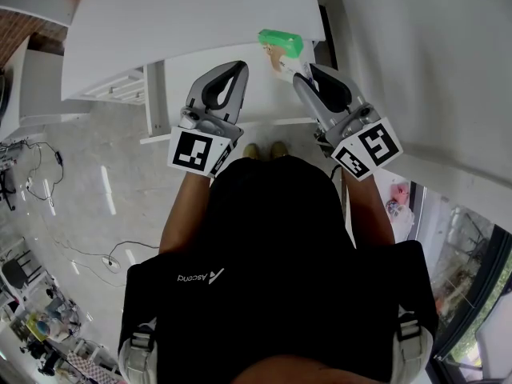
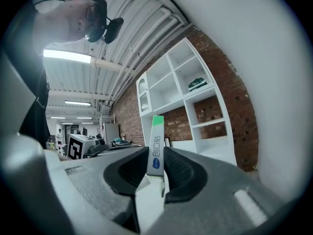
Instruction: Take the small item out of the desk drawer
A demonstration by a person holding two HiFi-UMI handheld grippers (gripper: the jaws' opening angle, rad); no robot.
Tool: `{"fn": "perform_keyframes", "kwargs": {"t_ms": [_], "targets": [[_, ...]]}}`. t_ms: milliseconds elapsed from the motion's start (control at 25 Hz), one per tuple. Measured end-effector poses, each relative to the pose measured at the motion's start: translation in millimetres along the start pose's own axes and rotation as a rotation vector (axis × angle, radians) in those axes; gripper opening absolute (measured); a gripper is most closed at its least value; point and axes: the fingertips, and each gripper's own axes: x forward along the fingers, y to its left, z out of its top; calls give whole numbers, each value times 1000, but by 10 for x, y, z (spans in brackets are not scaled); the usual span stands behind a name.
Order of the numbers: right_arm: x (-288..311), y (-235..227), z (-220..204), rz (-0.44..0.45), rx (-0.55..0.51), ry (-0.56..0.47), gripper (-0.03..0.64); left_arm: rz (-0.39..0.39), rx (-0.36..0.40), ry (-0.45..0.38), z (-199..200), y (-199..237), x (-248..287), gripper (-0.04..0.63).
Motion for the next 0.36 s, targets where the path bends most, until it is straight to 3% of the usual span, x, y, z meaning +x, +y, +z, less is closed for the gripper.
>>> {"fn": "perform_keyframes", "kwargs": {"t_ms": [360], "targets": [[-203,25,5,15,-5,-5,94,-11,7,-7,23,-235,14,-2]]}}
